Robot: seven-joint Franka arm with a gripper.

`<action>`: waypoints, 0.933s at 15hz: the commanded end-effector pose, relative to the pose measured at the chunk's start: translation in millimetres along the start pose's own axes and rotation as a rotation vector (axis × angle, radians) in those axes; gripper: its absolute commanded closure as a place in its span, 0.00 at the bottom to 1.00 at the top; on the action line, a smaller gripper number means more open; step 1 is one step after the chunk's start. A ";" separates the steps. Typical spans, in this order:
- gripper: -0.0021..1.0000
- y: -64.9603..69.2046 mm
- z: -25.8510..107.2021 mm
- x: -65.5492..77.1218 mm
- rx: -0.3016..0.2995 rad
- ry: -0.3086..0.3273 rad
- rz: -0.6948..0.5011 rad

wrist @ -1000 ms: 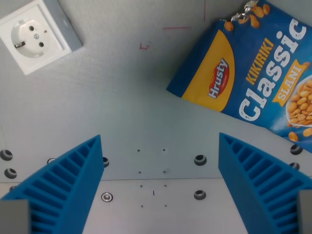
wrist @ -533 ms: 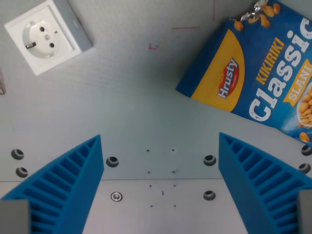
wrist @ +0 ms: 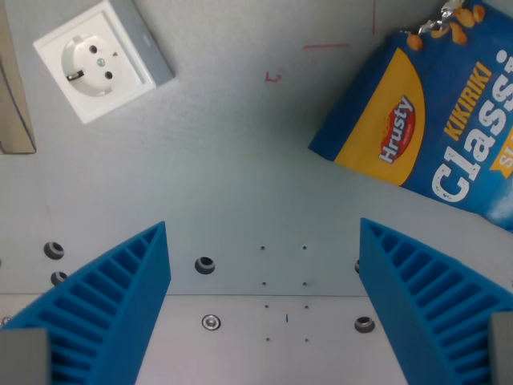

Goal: Rotate around gripper positive x

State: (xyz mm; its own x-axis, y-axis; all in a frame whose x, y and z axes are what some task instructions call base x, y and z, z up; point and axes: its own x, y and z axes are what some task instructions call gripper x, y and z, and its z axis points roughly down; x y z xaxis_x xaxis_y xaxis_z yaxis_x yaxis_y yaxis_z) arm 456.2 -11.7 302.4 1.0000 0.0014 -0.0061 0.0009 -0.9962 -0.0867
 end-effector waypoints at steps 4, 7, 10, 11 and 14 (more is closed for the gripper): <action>0.00 4.6 -1.8 -0.2 0.243 -0.004 -0.017; 0.00 4.6 -1.8 -0.2 0.283 -0.005 -0.017; 0.00 4.6 -1.8 -0.2 0.323 -0.005 -0.017; 0.00 4.6 -1.8 -0.2 0.336 -0.005 -0.017; 0.00 4.6 -1.8 -0.2 0.376 -0.006 -0.017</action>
State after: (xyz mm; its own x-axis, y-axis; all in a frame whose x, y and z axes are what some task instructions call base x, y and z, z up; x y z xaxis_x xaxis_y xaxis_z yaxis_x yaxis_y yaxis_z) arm 455.4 -11.0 301.6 1.0000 -0.0072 0.0000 -0.0070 -0.9715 -0.2370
